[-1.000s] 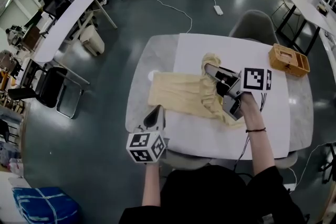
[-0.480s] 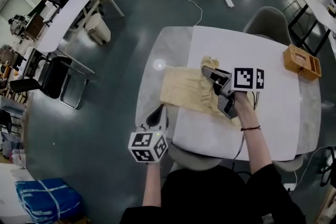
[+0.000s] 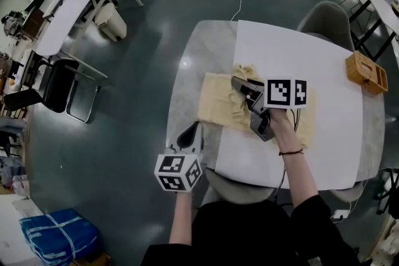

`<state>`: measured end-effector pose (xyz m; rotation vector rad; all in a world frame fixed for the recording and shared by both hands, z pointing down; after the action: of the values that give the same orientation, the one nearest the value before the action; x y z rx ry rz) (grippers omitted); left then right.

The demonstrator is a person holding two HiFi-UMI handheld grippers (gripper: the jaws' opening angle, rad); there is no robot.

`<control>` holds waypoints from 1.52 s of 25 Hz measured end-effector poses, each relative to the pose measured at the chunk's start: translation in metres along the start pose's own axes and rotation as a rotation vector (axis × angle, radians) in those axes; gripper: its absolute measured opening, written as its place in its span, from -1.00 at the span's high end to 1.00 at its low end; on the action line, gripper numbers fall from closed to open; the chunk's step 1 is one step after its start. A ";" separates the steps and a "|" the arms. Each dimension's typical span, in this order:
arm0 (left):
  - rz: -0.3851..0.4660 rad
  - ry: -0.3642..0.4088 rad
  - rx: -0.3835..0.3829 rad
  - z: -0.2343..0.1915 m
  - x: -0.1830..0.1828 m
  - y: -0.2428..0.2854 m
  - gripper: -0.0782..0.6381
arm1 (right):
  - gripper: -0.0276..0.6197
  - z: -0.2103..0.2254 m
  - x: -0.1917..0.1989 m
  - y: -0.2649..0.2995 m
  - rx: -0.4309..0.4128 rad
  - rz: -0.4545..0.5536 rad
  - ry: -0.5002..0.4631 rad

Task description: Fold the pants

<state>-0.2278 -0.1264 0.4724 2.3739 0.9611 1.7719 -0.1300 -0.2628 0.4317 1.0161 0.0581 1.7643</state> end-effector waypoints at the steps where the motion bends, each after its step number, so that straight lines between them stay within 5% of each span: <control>1: -0.003 -0.005 0.002 -0.002 0.002 0.002 0.74 | 0.81 0.001 0.003 0.007 0.007 -0.010 -0.004; 24: -0.050 -0.096 0.000 -0.035 0.034 0.016 0.74 | 0.81 0.056 0.073 0.120 0.276 -0.196 0.000; 33: -0.052 -0.102 0.001 -0.039 0.035 0.014 0.74 | 0.79 0.057 0.081 0.131 0.315 -0.204 0.033; 38: -0.051 -0.103 0.003 -0.039 0.035 0.014 0.74 | 0.56 0.047 0.081 0.135 0.293 -0.190 0.058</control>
<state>-0.2504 -0.1335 0.5212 2.3931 1.0024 1.6142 -0.2082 -0.2781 0.5754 1.1277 0.4466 1.6400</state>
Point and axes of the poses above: the fingertips, and each gripper's own axes: y forward along the fingers, z to its right, x out of its underside, the point moved 1 cm from there along -y, backward along the fingers, and after that the axes turned 9 degrees about x, right-handed, at the moved point
